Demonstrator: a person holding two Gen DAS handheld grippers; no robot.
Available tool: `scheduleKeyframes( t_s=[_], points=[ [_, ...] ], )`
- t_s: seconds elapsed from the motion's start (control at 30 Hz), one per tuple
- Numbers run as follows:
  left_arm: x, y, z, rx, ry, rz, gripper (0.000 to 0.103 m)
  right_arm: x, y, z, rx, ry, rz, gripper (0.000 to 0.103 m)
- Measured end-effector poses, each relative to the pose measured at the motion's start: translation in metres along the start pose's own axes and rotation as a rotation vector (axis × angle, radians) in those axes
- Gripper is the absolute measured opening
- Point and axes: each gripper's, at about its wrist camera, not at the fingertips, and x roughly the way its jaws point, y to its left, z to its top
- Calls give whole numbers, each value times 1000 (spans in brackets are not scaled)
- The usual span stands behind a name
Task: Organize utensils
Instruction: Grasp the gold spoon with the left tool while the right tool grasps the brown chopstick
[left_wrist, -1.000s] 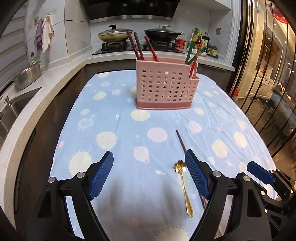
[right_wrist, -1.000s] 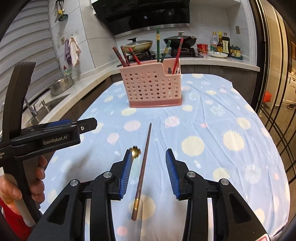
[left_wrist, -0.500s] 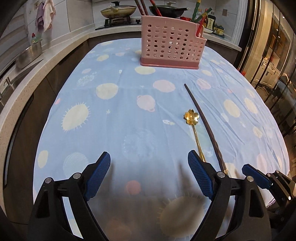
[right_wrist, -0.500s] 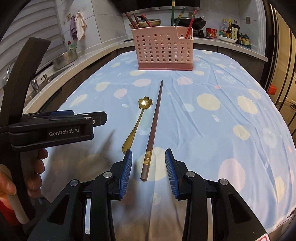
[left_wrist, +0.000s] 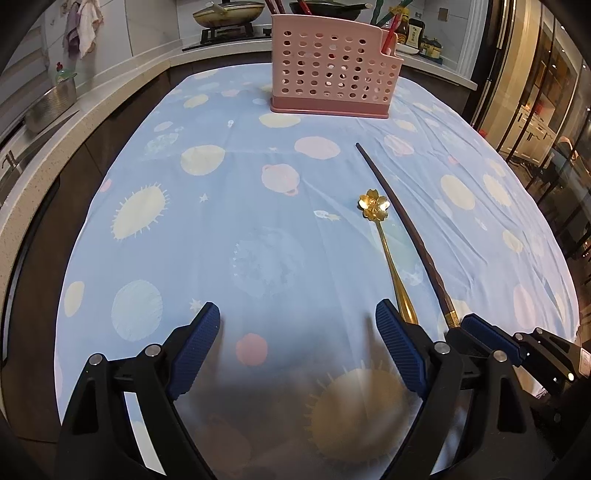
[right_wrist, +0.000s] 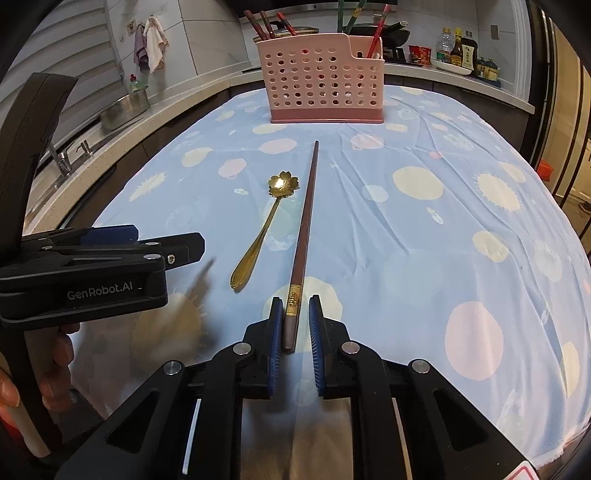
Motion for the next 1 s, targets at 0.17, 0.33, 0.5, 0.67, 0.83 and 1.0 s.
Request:
scheduleKeyframes(
  t_s=[0.17, 0.33, 0.5, 0.67, 0.83, 1.0],
  points=[
    [0, -2, -1, 6, 2, -2, 83, 0, -6, -1, 15, -7, -4, 7],
    [0, -4, -2, 6, 5, -6, 84, -3, -16, -2, 39, -19, -25, 7],
    [-3, -11, -4, 19, 4, -31, 87, -8, -36, -3, 90, -28, -56, 7],
    [-2, -28, -6, 56, 10, -77, 87, -14, -54, -6, 133, -32, -79, 7],
    [8, -44, -7, 99, 26, -96, 75, -17, -62, -9, 156, -32, -78, 7],
    [12, -48, -4, 119, 14, -73, 60, -17, -63, -10, 156, -31, -75, 7]
  ],
)
